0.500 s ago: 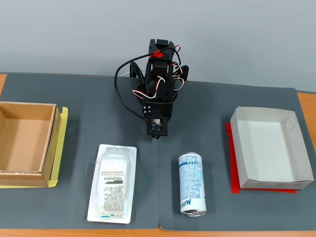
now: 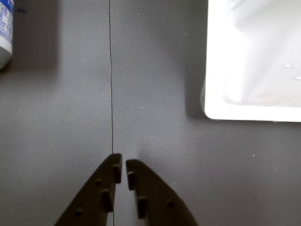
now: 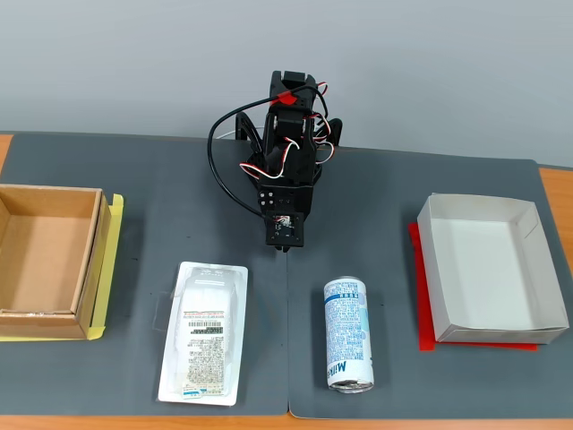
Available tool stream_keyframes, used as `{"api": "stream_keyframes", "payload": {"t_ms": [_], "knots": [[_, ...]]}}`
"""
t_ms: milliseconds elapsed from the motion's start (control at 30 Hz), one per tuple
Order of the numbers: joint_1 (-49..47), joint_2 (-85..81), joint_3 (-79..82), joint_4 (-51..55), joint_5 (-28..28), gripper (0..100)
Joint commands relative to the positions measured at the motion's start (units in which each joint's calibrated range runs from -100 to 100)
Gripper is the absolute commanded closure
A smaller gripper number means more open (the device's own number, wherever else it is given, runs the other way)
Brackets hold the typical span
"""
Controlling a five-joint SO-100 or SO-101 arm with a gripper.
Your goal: Pick the can and put it in the brown box
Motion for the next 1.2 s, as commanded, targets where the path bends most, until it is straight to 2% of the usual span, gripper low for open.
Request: {"api": "stream_keyframes", "payload": {"t_ms": [0, 1167], "knots": [[0.24, -0.51, -2.98, 0.11, -0.24, 99], [-0.16, -0.51, -2.98, 0.11, 0.02, 99]]}}
